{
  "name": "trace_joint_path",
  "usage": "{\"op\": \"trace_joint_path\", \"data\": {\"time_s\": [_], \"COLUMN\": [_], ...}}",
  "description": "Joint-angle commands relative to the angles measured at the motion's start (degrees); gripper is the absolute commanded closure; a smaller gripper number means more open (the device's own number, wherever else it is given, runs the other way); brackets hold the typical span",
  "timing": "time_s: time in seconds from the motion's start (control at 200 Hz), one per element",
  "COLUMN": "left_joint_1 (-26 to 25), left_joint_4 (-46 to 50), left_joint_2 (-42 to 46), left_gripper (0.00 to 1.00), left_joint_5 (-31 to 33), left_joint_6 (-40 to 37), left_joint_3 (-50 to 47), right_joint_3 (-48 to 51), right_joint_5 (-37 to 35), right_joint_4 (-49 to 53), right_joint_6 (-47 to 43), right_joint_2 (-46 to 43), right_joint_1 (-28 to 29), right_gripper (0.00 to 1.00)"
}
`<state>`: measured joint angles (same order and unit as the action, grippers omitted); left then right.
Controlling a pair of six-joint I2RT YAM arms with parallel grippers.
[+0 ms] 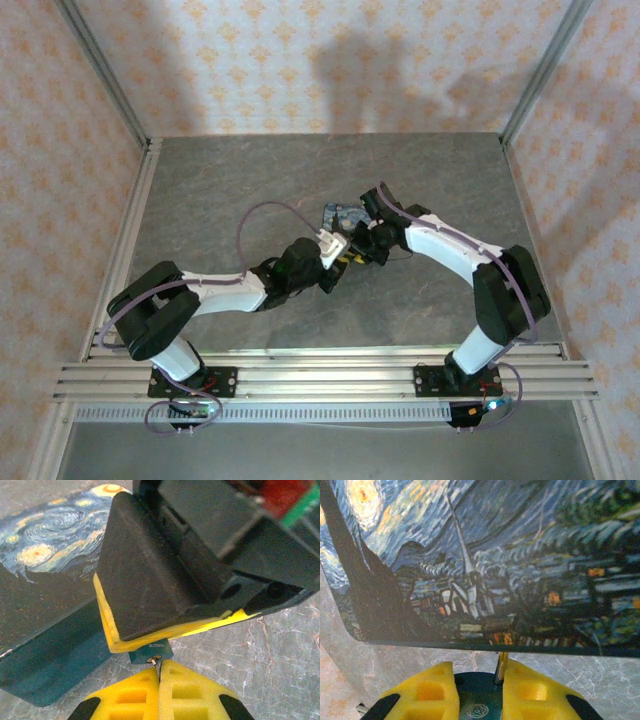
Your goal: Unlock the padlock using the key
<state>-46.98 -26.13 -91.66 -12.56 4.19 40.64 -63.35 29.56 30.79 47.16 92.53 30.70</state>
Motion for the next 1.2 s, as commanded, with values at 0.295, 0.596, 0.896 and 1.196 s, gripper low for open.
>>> {"op": "trace_joint_path", "data": {"time_s": [0.295,0.596,0.896,1.196], "left_joint_1": [5.32,6.55,6.55,5.94], "left_joint_4": [1.27,-0.44,-2.53,-2.86], "left_joint_2": [-5.07,-5.99,-5.52,-4.36], "left_gripper": [1.00,1.00,1.00,1.00], "left_joint_5": [-8.16,-7.22,-7.30,-7.92], "left_joint_6": [4.59,6.71,6.15,2.54], "left_joint_3": [2.33,1.51,-0.25,-0.59], "right_joint_3": [4.27,5.99,11.26,11.41], "right_joint_5": [-1.22,-3.96,-9.75,-7.69], "right_joint_4": [-8.11,-9.26,-12.18,-14.00], "right_joint_6": [2.86,3.87,8.13,8.68], "right_joint_2": [-1.46,-2.91,-9.31,-7.47], "right_joint_1": [-0.07,-0.11,-0.11,0.48], "right_gripper": [0.67,0.56,0.54,0.55]}}
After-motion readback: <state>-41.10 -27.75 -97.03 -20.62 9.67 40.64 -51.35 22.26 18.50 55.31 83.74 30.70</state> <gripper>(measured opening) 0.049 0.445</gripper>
